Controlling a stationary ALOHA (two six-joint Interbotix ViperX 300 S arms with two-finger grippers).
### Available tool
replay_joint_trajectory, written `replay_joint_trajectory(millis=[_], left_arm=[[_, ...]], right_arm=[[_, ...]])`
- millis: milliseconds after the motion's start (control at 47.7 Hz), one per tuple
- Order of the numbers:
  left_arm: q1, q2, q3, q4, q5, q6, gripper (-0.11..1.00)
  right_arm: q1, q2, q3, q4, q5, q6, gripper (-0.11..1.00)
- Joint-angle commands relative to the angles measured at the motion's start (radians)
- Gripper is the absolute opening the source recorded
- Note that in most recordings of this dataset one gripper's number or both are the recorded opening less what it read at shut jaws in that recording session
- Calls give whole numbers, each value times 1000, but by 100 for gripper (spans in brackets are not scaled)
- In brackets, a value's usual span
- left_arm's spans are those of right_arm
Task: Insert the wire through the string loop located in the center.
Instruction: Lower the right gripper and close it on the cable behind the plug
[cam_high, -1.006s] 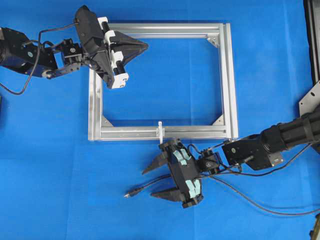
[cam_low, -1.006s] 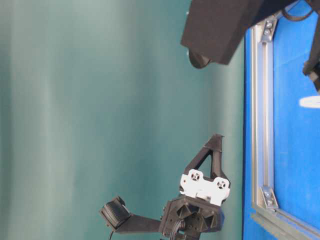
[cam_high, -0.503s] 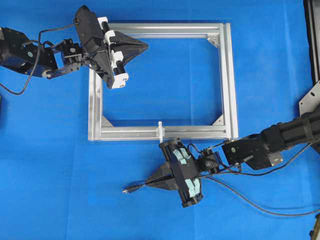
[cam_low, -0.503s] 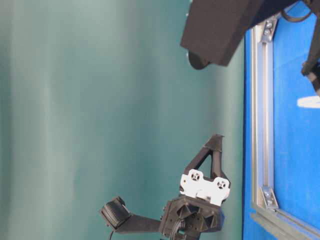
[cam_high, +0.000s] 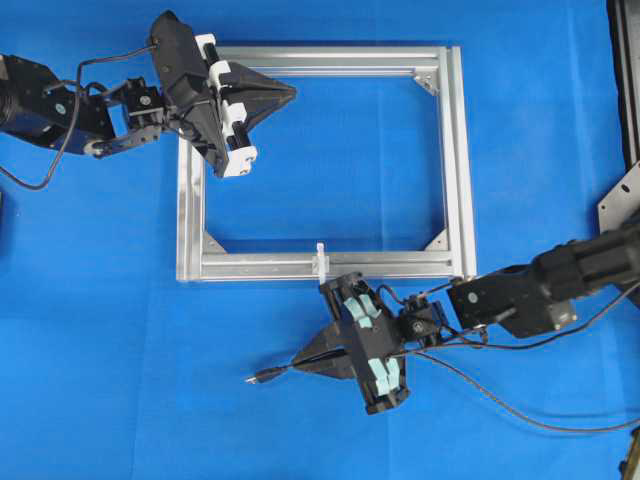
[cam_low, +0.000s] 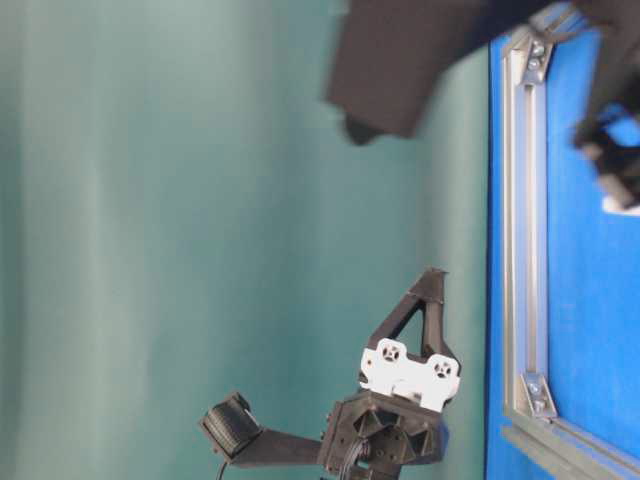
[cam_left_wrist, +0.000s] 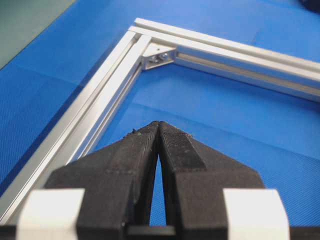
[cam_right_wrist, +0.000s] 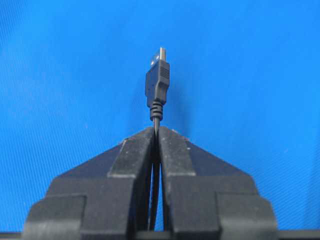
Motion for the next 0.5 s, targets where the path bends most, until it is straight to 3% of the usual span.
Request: replay_joint_trajectory(millis=[0, 251, 482], left_arm=[[0, -28, -12, 3, -5, -5, 0], [2, -28, -14, 3, -5, -9, 0], [2, -26, -15, 3, -5, -11, 0]], right_arm=[[3, -71, -15, 2, 28, 0, -2], [11, -189, -14, -5, 127, -5, -2], [20, -198, -12, -5, 138, -6, -2]])
